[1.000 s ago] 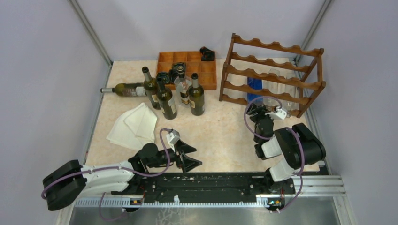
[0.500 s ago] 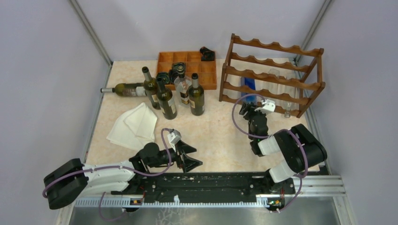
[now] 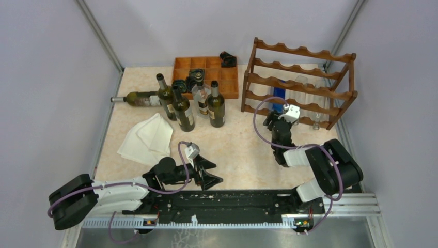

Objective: Put the wine bottle on the wine rack
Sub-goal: Place the wine bottle in the wine rack.

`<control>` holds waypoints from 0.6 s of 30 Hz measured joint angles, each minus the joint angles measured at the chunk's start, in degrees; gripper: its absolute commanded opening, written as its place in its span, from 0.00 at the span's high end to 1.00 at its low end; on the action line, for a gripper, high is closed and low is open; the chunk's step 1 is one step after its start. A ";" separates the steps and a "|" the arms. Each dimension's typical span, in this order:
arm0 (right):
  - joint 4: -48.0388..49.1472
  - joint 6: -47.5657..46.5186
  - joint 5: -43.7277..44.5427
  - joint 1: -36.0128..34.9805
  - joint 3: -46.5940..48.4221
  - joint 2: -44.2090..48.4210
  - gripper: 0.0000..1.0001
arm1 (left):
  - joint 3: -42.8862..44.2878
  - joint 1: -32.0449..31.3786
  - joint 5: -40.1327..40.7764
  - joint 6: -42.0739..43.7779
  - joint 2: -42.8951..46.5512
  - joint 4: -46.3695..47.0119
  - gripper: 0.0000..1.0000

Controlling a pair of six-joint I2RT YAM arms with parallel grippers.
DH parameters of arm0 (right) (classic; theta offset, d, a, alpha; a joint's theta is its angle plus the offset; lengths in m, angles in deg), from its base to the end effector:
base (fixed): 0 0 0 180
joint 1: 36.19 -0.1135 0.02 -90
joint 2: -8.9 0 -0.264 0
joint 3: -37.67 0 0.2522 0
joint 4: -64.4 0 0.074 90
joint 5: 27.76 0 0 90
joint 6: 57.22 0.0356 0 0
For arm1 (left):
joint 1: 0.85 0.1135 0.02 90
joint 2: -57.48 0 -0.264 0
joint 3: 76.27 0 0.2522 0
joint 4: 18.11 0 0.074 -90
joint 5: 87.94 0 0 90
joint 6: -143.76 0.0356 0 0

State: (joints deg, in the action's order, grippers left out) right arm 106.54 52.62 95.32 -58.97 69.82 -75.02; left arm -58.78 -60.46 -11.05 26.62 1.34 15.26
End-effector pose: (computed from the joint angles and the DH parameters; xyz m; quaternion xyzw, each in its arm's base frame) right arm 0.2385 0.0791 0.1605 0.1648 0.7368 0.0222 0.6553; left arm 0.0831 -0.1577 0.1652 0.2791 0.6833 -0.5210 0.4286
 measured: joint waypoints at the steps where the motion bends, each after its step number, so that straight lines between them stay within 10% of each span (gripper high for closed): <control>1: -0.74 0.07 0.39 0.02 0.24 0.09 0.48 | 0.00 0.00 0.00 0.00 0.00 0.00 0.02; 18: -13.33 2.38 1.90 0.02 0.92 7.82 0.27 | 0.00 0.00 0.00 -0.02 1.29 0.02 0.02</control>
State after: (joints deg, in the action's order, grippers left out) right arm 93.21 55.00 97.23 -58.95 70.74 -67.19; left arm -58.78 -60.46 -11.05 26.60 2.63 15.28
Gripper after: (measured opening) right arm 0.727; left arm 0.983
